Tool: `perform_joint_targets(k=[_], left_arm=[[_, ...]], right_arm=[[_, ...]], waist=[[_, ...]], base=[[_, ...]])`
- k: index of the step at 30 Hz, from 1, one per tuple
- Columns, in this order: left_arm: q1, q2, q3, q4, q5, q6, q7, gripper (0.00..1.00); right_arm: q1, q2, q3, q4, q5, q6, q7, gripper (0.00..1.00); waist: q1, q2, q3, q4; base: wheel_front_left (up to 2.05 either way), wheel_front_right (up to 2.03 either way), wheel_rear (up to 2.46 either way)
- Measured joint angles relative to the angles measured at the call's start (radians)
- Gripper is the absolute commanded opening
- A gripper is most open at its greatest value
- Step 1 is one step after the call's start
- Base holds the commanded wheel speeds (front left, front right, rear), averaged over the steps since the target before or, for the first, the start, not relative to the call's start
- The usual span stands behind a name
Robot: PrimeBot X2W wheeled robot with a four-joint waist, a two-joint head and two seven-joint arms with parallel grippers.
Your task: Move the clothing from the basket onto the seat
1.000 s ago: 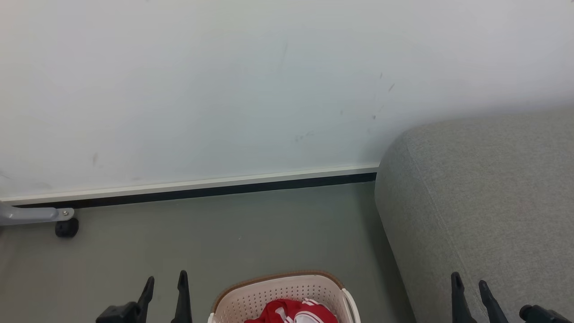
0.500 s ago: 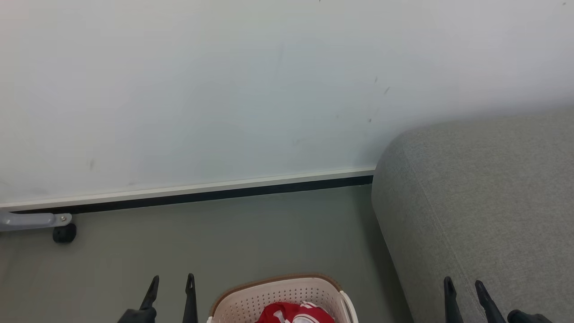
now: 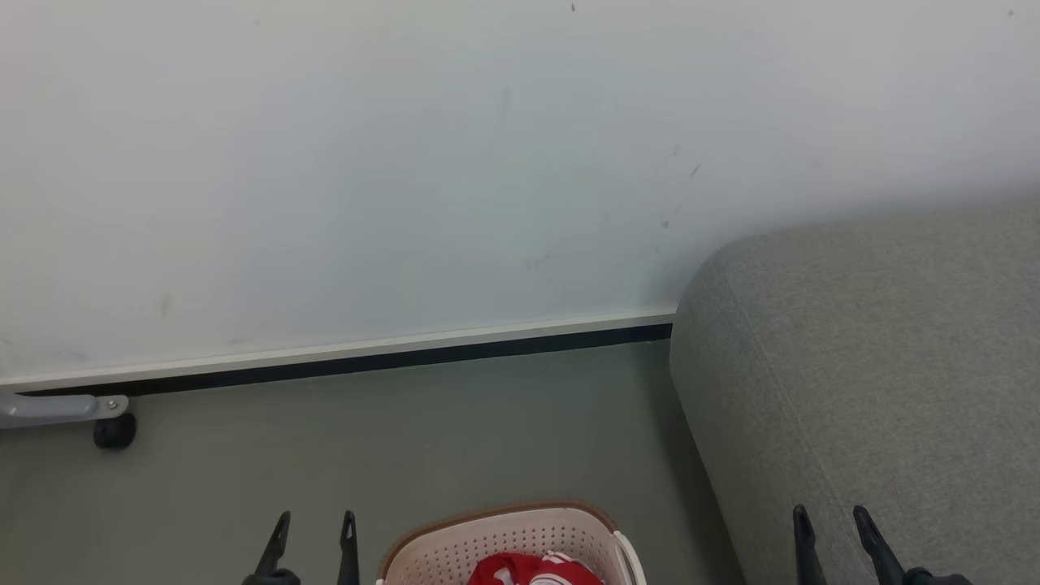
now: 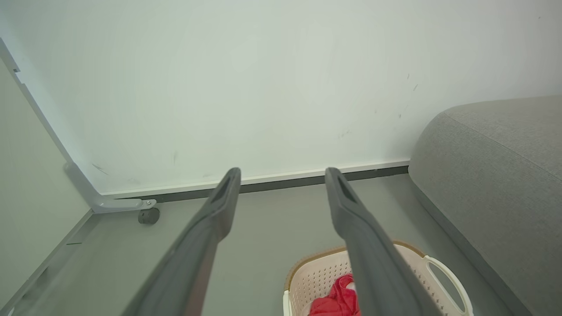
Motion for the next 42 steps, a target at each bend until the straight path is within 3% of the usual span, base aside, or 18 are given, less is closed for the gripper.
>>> perform_joint_targets(k=[28, 42], left_arm=[[-0.001, -0.001, 0.009, 0.03, -0.013, -0.002, 0.0, 1.0], [-0.022, -0.001, 0.008, -0.005, -0.011, -0.008, 0.0, 1.0]], right_arm=[[0.0, 0.0, -0.016, 0.012, 0.0, 0.01, 0.0, 1.0], [-0.009, 0.002, -0.02, -0.016, -0.007, 0.015, 0.0, 1.0]], waist=[[0.0, 0.0, 0.008, 0.001], [0.0, 0.0, 0.077, -0.001]], base=[[0.0, 0.0, 0.0], [0.0, 0.0, 0.0]])
